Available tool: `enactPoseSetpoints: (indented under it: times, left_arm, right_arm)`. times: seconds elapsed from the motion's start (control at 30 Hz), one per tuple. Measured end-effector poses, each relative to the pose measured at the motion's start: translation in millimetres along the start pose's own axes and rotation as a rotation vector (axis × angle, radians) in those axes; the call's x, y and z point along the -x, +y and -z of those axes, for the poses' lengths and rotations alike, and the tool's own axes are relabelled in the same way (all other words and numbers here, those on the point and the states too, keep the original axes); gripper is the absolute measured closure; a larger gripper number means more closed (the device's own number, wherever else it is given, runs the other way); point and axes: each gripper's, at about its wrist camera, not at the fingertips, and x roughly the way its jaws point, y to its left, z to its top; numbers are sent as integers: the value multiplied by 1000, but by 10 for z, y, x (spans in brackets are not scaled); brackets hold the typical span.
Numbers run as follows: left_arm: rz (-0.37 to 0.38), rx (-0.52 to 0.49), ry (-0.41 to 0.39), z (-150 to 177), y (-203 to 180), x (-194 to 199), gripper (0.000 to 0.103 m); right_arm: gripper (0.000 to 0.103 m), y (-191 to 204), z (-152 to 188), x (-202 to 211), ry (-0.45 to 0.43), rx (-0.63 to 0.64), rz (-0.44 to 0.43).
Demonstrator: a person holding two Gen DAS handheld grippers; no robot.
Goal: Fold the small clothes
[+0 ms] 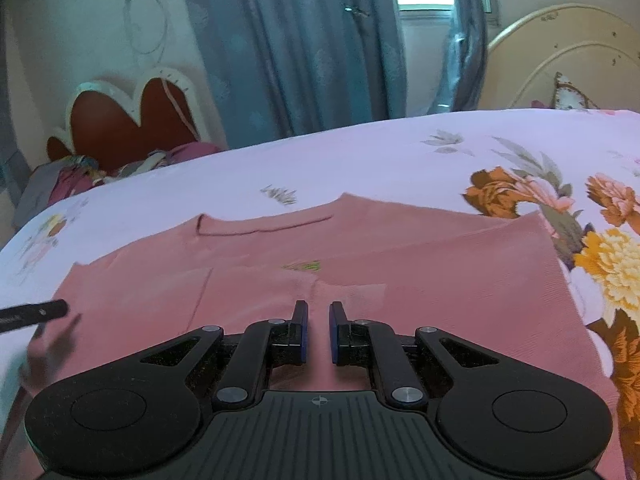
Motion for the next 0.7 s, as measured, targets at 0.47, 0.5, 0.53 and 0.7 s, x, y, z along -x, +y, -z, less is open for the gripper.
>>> enactPoseSetpoints:
  times: [0.47,0.5,0.53,0.7]
  left_arm:
    - [-42,-116,40,199,-113,-94,54]
    - [-45,-122,39,204,-122,-97,54]
    - [-47,-124,38,209,-136,-95,54]
    - [-55,-127,50,186,-161,-102,54]
  right_arm:
    - [91,-27,236,-124,83,132,70]
    - [91,-21,242,-120,83,151,71]
    - [91,-26,226,-124,89,155,72]
    - [91,-67,235,-95,90,117,74]
